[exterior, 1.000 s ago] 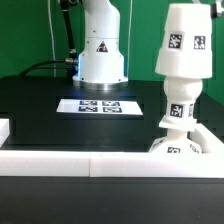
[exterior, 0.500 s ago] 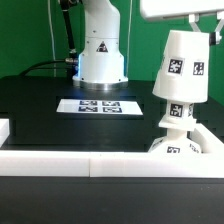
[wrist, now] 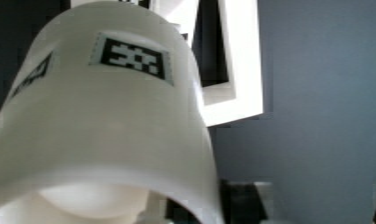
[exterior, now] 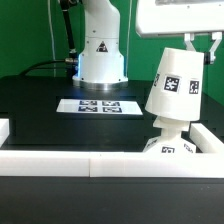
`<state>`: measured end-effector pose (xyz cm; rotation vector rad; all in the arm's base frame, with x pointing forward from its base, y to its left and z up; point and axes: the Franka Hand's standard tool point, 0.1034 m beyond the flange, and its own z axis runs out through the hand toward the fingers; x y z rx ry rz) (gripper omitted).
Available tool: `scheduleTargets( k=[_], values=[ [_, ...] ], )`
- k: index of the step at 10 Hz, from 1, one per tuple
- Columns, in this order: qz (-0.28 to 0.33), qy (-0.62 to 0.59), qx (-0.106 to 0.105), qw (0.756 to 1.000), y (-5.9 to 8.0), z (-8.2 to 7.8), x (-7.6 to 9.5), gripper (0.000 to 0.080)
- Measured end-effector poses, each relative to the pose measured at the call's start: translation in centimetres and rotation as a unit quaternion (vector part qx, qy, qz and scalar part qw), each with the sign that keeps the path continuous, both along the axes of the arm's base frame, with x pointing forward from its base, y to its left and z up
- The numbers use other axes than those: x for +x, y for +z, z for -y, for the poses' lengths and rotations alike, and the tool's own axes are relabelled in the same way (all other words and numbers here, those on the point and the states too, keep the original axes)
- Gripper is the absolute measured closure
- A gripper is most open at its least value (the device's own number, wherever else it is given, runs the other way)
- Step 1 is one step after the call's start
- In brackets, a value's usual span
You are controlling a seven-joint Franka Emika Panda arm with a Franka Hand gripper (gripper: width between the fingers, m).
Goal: Assemble lamp
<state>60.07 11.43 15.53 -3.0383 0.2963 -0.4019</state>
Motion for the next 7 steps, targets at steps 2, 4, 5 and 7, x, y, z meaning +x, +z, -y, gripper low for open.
scheduleTargets(
  k=[2, 4, 5, 7],
  values=[
    [-0.001, -0.001, 0.000, 1.000, -0.03, 0.16, -0.09, 0.0754],
    [-0.012, -0.012, 0.003, 1.000, 0.00, 0.21, -0.42, 0.0589],
    [-0.015, -0.012, 0.003, 1.000, 0.09, 0.33, -0.51, 0.0589],
    [-0.014, -0.017, 0.002, 1.000, 0.20, 0.86, -0.39, 0.0257]
  ],
)
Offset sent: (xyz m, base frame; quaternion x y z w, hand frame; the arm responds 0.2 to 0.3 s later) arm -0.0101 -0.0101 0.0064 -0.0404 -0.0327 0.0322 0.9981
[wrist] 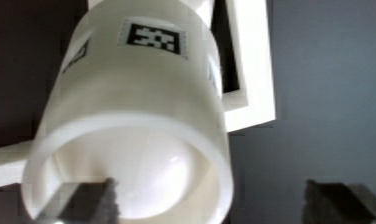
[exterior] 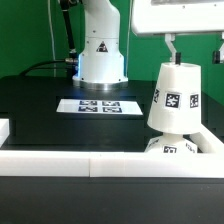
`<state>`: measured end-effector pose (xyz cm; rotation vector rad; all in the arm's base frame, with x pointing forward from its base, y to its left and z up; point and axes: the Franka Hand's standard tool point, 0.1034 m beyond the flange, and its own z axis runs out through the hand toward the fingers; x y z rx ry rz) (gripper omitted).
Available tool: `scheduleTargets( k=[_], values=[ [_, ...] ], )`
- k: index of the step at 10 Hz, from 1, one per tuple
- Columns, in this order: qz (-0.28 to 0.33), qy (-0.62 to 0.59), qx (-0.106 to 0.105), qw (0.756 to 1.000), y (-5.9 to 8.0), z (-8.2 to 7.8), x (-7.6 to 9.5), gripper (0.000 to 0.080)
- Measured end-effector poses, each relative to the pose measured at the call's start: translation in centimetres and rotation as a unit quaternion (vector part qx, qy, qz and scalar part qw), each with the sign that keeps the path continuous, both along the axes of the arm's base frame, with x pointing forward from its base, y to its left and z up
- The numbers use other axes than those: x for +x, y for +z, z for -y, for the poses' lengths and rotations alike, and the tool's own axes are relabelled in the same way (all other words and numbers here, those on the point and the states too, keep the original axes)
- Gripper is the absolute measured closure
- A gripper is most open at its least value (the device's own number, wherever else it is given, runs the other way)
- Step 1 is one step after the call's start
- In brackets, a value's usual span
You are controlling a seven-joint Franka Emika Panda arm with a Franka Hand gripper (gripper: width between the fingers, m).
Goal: Assemble lamp
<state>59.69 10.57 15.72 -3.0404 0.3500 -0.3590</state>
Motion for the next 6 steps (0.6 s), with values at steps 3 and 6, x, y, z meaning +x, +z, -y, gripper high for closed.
scheduleTargets(
  k=[3, 6],
  values=[
    [-0.006, -0.039, 0.000, 0.999, 0.9, -1.8, -0.6, 0.0106],
    [-0.002, -0.043, -0.003, 0.999, 0.8, -4.0, -1.3, 0.0101]
  ],
)
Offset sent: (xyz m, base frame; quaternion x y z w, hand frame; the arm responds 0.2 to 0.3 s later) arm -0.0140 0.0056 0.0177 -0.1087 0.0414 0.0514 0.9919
